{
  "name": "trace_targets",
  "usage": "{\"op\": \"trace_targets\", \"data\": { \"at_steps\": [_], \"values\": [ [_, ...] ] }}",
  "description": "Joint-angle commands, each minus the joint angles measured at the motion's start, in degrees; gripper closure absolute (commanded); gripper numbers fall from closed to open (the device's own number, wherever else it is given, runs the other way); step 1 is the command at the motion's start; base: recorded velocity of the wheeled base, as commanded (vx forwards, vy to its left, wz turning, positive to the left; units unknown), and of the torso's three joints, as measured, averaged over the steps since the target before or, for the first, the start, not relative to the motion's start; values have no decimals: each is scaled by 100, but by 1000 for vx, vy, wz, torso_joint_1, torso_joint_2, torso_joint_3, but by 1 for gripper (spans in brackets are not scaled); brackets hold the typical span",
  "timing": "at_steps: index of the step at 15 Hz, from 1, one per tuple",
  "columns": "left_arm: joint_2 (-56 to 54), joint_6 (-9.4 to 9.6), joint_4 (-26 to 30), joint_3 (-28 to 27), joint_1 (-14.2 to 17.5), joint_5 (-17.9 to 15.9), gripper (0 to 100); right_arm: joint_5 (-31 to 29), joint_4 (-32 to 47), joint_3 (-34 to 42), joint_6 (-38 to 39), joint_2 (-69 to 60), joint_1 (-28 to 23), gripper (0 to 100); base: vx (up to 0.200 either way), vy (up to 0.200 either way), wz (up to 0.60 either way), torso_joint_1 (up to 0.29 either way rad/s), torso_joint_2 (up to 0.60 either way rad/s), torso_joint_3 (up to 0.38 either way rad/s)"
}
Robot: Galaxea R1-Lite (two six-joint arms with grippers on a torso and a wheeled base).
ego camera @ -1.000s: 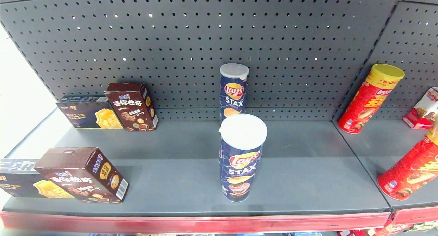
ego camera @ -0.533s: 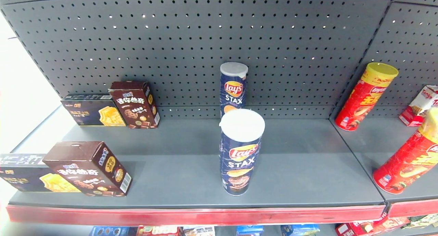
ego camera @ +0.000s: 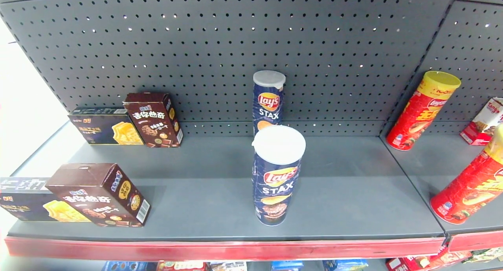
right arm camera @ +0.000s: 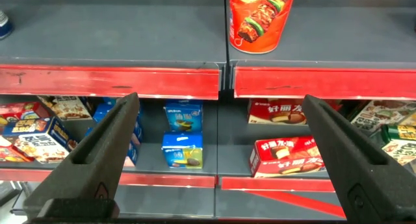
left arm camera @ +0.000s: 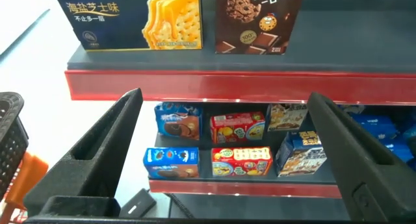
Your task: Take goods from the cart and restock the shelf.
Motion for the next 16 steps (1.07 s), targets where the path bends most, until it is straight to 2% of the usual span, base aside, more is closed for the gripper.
{"op": "trace_targets", "data": {
  "at_steps": [1,16],
  "values": [
    [-2,5,0,0,0,4,0,2,1,0,2,9,2,0,-200,0,0,7,2,2],
    [-2,-12,-18,0,0,48,0,2,1,0,2,9,2,0,0,0,0,0,0,0]
  ]
}}
